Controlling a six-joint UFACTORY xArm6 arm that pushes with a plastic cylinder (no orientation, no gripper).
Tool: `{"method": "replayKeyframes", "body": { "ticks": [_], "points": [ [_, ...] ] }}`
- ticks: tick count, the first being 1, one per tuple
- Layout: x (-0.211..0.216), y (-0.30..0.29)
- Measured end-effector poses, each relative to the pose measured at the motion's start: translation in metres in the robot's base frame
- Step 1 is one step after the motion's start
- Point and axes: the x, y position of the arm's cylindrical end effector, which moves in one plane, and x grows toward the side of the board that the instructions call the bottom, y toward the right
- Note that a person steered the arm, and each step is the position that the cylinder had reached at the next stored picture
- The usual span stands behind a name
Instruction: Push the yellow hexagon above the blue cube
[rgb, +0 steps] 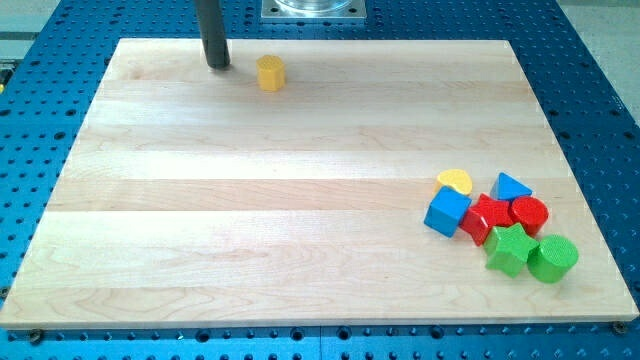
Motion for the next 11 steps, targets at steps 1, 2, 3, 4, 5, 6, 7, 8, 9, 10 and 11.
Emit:
{"method": "replayKeyframes", "body": {
  "ticks": [1, 2, 3, 4, 5, 6, 7, 8, 9, 10, 11],
  "points": [
    [0.057, 0.054],
    [0.134, 0.105],
    [0.084, 0.041],
    [0.051, 0.044],
    [0.071, 0.131],
    [0.167, 0.146],
    [0.221, 0.178],
    [0.228, 0.201],
    [0.218, 0.216],
    [0.247, 0.250],
    [0.248, 0.256]
  ]
}}
